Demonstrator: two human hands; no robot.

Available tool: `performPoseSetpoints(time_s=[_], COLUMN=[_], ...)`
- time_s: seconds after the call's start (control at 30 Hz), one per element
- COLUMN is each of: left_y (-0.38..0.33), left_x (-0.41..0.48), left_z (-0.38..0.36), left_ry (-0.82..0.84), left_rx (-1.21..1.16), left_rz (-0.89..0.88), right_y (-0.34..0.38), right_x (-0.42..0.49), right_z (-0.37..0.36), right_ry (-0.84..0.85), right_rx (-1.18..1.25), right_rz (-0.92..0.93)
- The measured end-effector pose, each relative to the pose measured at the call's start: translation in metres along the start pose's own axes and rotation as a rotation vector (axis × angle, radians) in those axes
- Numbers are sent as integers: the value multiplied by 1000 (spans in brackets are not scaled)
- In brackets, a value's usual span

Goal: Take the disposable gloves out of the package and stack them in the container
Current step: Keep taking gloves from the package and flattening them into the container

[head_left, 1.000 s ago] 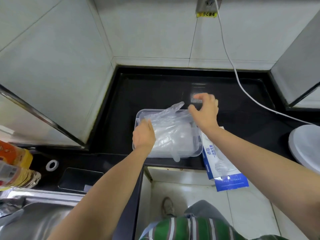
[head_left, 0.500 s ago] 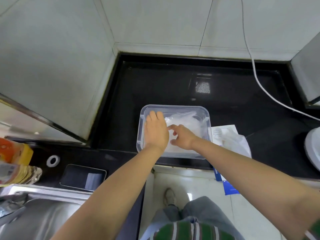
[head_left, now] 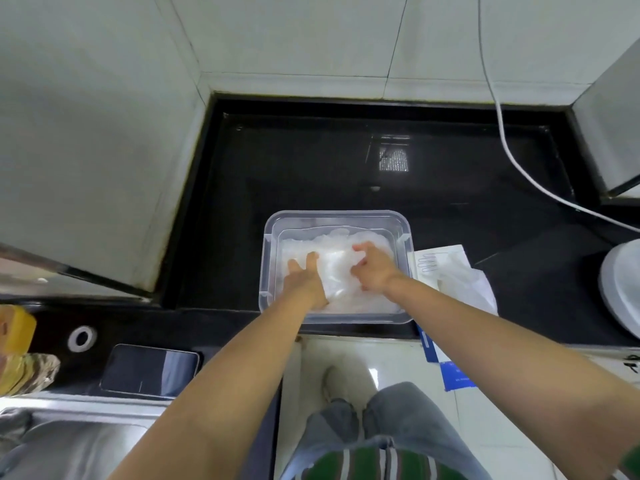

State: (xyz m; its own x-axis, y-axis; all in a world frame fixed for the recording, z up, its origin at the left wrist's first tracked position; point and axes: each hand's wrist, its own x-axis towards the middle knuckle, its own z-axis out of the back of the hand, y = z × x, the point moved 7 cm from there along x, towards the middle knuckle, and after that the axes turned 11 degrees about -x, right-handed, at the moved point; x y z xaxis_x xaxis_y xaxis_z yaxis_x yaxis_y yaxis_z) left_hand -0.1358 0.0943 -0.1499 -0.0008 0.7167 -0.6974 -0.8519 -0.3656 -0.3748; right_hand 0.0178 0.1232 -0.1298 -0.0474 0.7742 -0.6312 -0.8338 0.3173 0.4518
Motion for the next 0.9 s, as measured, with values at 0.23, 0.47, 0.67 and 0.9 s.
performPoseSetpoints(time_s=[0.23, 0.47, 0.67, 0.9], left_y=[-2, -53, -140, -205], left_x=[-7, -54, -98, -119], left_z=[4, 45, 31, -56], left_ry=[102, -459, -538, -281], left_rx=[88, 11, -158, -189], left_rz=[32, -170, -415, -580], right_y=[11, 29, -50, -137], right_x=[-13, -52, -80, -87], right_z=[0, 81, 150, 116], right_ry=[155, -87, -515, -219], right_rx=[-110, 408, 389, 150], right_rz=[27, 320, 179, -51])
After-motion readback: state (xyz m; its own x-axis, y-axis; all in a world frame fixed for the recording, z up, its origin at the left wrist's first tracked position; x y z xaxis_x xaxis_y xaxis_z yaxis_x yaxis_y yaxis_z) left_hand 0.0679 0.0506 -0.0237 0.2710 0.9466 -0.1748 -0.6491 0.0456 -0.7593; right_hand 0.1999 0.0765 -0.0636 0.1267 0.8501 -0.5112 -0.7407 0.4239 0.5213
